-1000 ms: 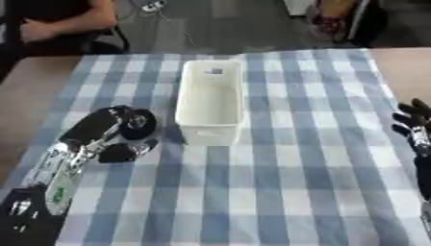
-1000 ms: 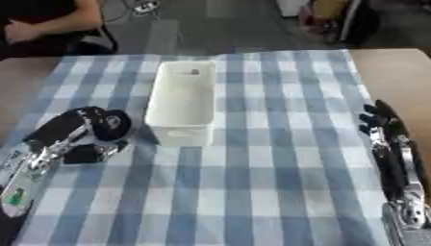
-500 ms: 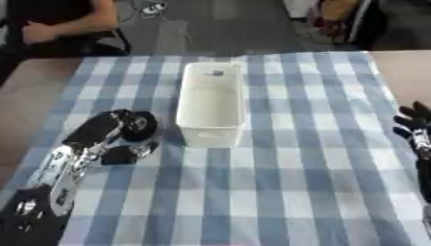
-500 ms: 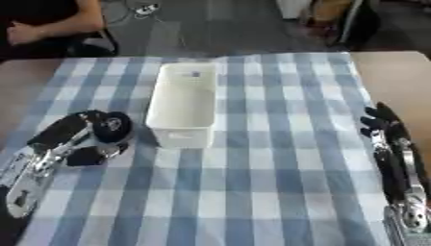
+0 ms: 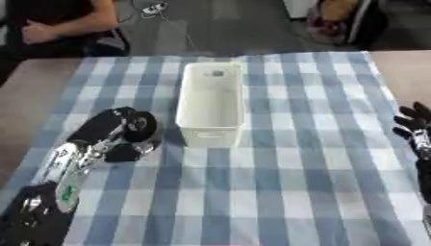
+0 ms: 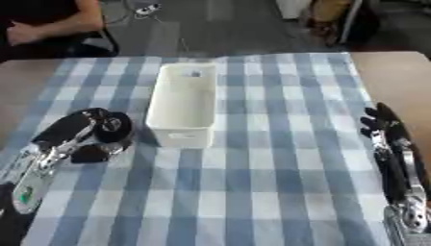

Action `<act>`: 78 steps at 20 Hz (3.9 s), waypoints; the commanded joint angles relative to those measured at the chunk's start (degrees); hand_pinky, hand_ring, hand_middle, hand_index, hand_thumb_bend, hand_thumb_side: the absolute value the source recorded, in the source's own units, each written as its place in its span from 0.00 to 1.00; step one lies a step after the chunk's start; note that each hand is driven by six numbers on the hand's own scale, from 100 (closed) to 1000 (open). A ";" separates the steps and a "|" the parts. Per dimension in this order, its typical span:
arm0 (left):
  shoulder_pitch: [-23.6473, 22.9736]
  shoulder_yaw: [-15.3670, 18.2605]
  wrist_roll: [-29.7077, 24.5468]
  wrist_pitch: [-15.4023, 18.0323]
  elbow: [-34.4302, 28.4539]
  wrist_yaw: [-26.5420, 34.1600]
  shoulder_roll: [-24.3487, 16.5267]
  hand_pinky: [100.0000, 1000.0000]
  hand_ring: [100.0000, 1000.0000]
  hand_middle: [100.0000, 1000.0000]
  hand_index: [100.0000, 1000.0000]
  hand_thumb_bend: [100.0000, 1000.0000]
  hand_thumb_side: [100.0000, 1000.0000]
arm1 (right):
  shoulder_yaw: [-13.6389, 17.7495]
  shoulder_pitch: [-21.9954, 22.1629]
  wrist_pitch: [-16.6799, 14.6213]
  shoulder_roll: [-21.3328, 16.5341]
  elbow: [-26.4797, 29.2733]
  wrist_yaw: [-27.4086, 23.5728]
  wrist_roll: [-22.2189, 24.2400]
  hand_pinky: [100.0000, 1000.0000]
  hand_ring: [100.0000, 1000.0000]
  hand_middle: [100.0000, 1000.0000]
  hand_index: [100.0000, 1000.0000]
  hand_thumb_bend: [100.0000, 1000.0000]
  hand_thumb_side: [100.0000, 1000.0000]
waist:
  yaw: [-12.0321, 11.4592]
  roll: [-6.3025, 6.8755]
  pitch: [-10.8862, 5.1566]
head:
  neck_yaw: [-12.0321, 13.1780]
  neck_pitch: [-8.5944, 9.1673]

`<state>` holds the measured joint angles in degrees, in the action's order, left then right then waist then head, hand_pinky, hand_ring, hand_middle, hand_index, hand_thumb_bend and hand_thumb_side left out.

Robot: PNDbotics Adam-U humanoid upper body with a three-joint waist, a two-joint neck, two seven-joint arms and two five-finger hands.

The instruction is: Pick up objects on the table and place them in the box.

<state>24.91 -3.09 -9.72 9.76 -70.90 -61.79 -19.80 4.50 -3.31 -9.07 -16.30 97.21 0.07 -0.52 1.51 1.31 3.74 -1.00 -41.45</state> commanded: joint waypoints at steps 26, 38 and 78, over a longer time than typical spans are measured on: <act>3.46 1.67 0.88 -0.60 1.75 -2.80 -0.98 0.95 0.80 0.83 0.66 0.39 0.75 | 0.02 -0.13 -0.04 -0.51 1.23 -0.23 0.11 0.85 0.85 0.84 0.96 0.00 0.71 | 0.24 -0.25 -0.36 | 0.49 0.82; 4.49 1.89 1.38 -0.69 4.76 -4.24 -0.64 0.95 0.80 0.83 0.66 0.39 0.75 | -0.09 -0.25 -0.06 -0.38 1.18 -0.35 0.28 0.85 0.85 0.84 0.96 0.00 0.71 | 0.45 -0.41 -0.25 | 0.66 0.91; 5.74 2.12 5.78 -2.98 11.21 -5.70 0.10 0.92 0.76 0.76 0.29 0.00 0.16 | -0.04 -0.27 -0.08 -0.30 1.23 -0.22 0.33 0.85 0.85 0.84 0.96 0.00 0.71 | 0.69 -0.47 -0.14 | 0.52 1.15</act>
<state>30.28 -1.48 -4.40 6.92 -59.28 -67.84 -18.88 4.20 -3.31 -9.10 -16.10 97.21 -0.18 -0.16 2.19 0.94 4.06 -0.54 -40.94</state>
